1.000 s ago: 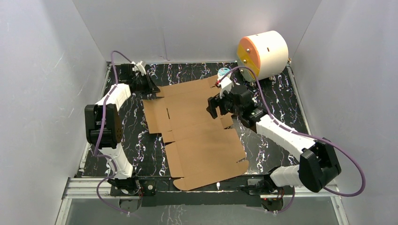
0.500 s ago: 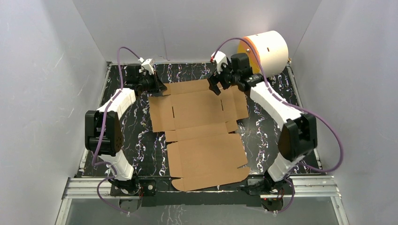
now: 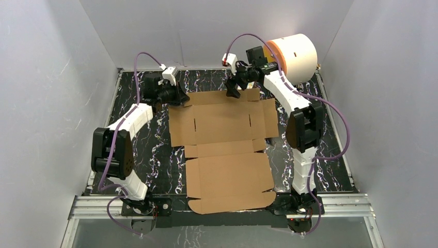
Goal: Fold the paper box
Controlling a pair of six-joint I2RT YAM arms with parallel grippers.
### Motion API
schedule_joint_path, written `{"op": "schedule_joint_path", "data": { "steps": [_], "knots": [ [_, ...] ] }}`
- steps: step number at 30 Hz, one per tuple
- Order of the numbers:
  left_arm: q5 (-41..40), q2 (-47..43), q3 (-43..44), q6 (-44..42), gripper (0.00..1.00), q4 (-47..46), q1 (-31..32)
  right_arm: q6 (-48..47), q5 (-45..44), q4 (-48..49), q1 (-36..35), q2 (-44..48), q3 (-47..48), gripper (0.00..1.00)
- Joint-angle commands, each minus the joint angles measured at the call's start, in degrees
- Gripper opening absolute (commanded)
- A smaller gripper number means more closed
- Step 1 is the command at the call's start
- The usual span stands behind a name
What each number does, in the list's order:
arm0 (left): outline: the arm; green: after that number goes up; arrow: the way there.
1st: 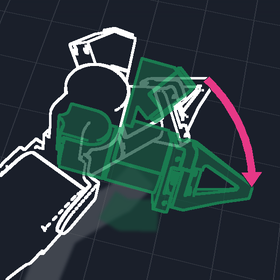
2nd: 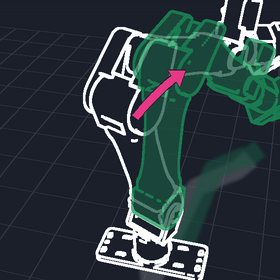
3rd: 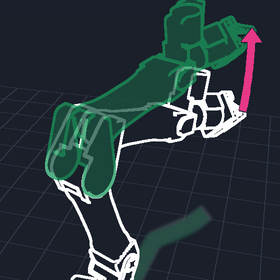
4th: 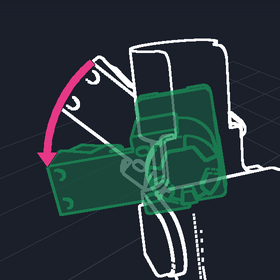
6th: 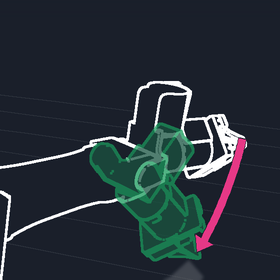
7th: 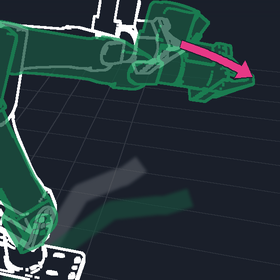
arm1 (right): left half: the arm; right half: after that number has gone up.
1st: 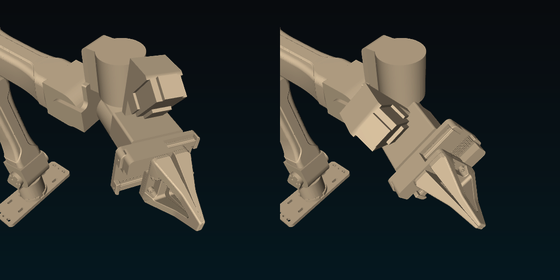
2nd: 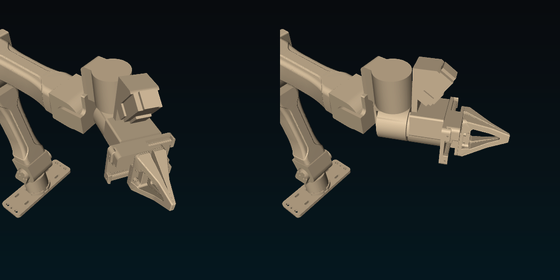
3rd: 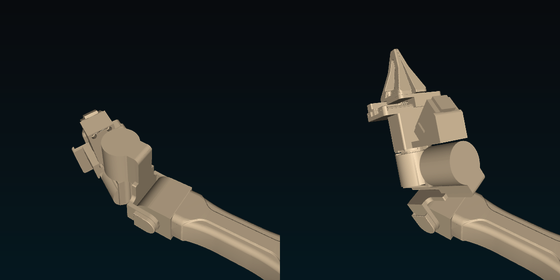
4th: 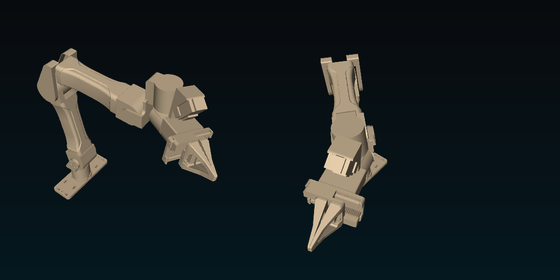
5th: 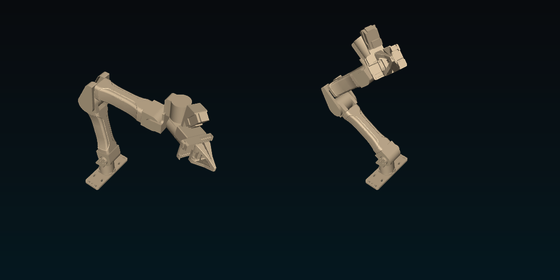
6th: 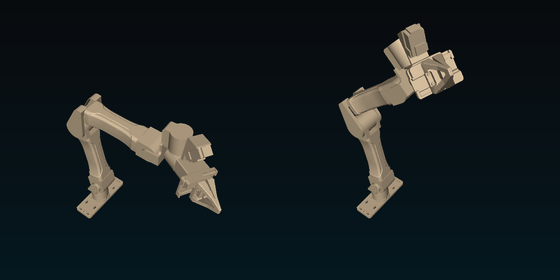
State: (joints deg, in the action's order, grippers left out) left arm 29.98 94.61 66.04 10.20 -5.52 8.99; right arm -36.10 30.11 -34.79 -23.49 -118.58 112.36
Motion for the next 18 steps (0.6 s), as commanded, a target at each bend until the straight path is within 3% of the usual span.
{"op": "schedule_joint_path", "data": {
  "steps": [1, 12, 14, 15, 18],
  "knots": [
    [-0.4, -4.4, -0.9, -3.4, 0.03, -2.5, 1.2, -3.7, 5.6, -3.6, 0.5, -1.6, 4.7, 0.99],
    [-1.1, -8.7, -3.5, -4.6, 0.04, -4.5, 2.6, -7.8, 8.8, -8.1, 0.5, -7.1, 9.4, 0.97],
    [-1.6, -9.4, -3.9, -4.6, 0.05, -4.9, 2.7, -8.1, 9.8, -8.8, 0.5, -7.6, 10.2, 0.86],
    [-1.7, -9.6, -4.1, -4.6, 0.06, -5.0, 2.7, -8.1, 10.4, -9.2, 0.5, -7.8, 10.7, 0.7],
    [-2.1, -9.8, -4.1, -4.6, 0.06, -5.1, 2.8, -8.8, 11.8, -10.1, 0.5, -7.7, 11.0, 0.59]
  ]
}}
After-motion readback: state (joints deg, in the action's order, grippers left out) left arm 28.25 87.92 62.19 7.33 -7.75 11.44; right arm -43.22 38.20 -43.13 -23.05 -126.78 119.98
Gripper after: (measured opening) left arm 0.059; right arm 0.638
